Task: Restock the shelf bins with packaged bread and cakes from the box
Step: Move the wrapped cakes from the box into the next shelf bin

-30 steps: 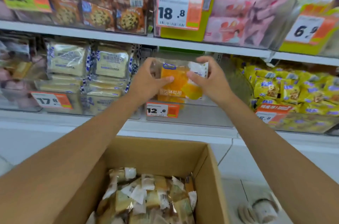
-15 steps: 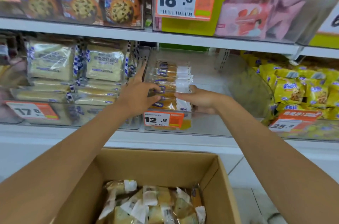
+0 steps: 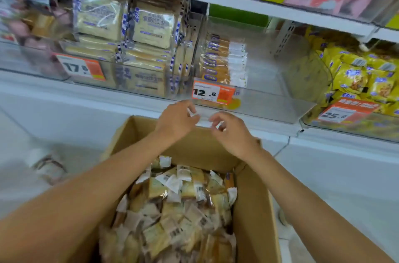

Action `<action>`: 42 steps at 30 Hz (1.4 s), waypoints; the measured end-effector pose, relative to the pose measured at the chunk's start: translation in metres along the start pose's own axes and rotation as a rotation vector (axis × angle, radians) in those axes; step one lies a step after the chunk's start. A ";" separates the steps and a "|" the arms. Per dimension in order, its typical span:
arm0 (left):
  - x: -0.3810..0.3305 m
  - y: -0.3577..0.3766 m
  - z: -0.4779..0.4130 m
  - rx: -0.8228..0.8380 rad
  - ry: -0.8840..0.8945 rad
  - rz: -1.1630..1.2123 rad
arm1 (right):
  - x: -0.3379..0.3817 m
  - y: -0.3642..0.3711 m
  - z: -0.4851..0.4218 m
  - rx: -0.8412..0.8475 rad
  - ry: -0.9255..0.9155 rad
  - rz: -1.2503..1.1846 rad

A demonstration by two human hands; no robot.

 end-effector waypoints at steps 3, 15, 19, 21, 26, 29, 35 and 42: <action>0.060 0.030 0.055 0.182 -0.167 0.043 | -0.049 0.073 0.022 0.305 0.140 0.149; 0.190 0.081 0.166 0.125 -0.666 0.254 | -0.136 0.290 0.002 0.380 -0.099 0.647; 0.203 0.086 0.164 0.077 -0.712 0.278 | -0.133 0.297 -0.009 0.320 -0.247 0.585; 0.202 0.086 0.157 0.035 -0.674 0.267 | -0.122 0.266 -0.014 0.221 -0.192 0.282; 0.181 0.093 0.127 0.020 -0.617 0.498 | -0.102 0.178 -0.023 0.255 0.262 -0.273; 0.158 0.098 0.119 0.196 -0.641 0.737 | -0.095 0.157 -0.017 0.289 0.424 -0.590; 0.136 0.096 0.129 0.149 -0.727 1.045 | -0.088 0.153 0.005 0.506 0.614 -0.811; 0.167 0.065 0.134 0.283 -0.535 0.116 | -0.118 0.168 0.004 0.444 0.548 -0.372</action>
Point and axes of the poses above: each hand's wrist, its own z-axis away from the middle knuckle, its own y-axis out of the palm, x = y × z, the point moved 4 cm from there along -z, towards the middle knuckle, and after that the axes turned 15 degrees about y, right-handed, at the moved point
